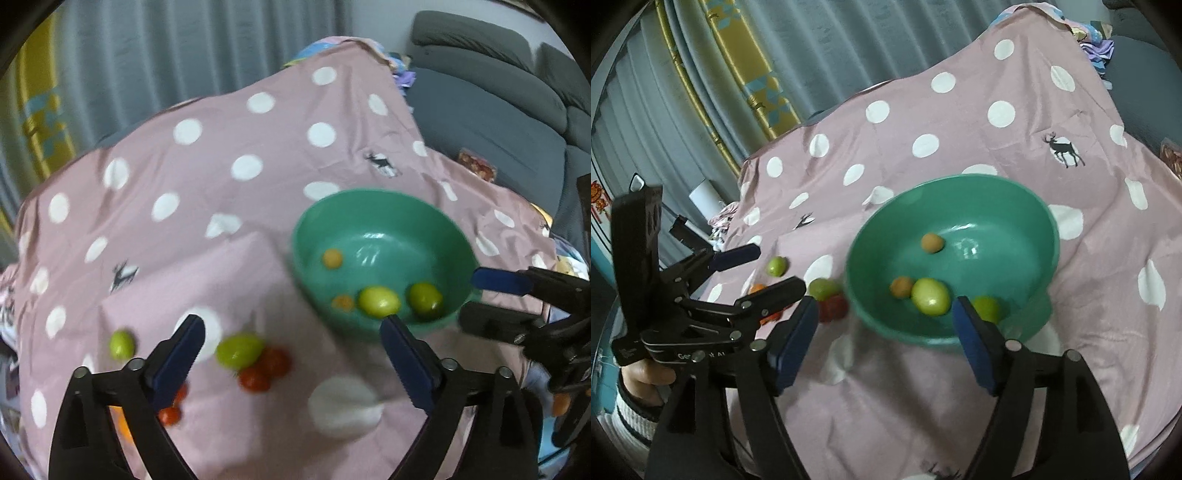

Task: Organize fruits
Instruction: 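Withdraw both open tools from the bowl back over the fruit cluster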

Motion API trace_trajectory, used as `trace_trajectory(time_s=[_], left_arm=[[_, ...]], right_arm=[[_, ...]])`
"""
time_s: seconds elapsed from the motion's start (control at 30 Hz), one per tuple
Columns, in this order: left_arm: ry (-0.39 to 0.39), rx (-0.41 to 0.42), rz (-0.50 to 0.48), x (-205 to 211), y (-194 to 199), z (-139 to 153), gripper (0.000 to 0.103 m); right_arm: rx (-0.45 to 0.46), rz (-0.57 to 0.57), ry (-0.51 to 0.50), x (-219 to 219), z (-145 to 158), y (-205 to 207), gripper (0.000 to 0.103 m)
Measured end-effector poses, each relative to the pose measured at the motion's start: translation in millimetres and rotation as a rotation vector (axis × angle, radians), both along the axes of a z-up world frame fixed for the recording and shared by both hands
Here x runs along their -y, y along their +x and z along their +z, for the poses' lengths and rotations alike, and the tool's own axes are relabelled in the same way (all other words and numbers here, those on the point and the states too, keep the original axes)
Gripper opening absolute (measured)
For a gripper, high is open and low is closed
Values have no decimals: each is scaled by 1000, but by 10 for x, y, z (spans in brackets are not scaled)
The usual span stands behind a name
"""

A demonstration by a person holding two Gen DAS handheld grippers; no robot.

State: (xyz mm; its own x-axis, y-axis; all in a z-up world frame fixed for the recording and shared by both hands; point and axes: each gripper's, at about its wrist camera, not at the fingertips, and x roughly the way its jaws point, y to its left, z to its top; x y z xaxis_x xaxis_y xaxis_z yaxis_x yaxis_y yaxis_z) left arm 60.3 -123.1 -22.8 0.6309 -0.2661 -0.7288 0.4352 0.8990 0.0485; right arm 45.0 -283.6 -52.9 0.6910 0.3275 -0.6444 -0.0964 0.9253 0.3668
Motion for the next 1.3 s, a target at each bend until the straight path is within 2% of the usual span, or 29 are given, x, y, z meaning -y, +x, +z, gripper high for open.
trace_trajectory(time_s=[0.13,0.37,0.5,0.73,1.13,1.3], left_arm=[[-38,-55,78,-376,-144,-128,97],[-134,-119,306,-1285,-469,-276,97],[-140,-148,381,-1611,-657,-360,97],[-135,-182,377,-1703,-851,-494,97],[-235,-176,281,-1647,-846,-445,97],[-251,-191,263,-1624,-809,-481,97]], right_arm=[[-24,41,-6,-170,-3,-105,78],[-33,124,-33,-484,13,-201,79],[-63,164,-42,-649,-61,-163,79],[-80,243,-98,-990,-77,-161,79],[-124,265,-126,-1190,-204,-99,79],[-142,276,-125,-1239,-258,-54,79]])
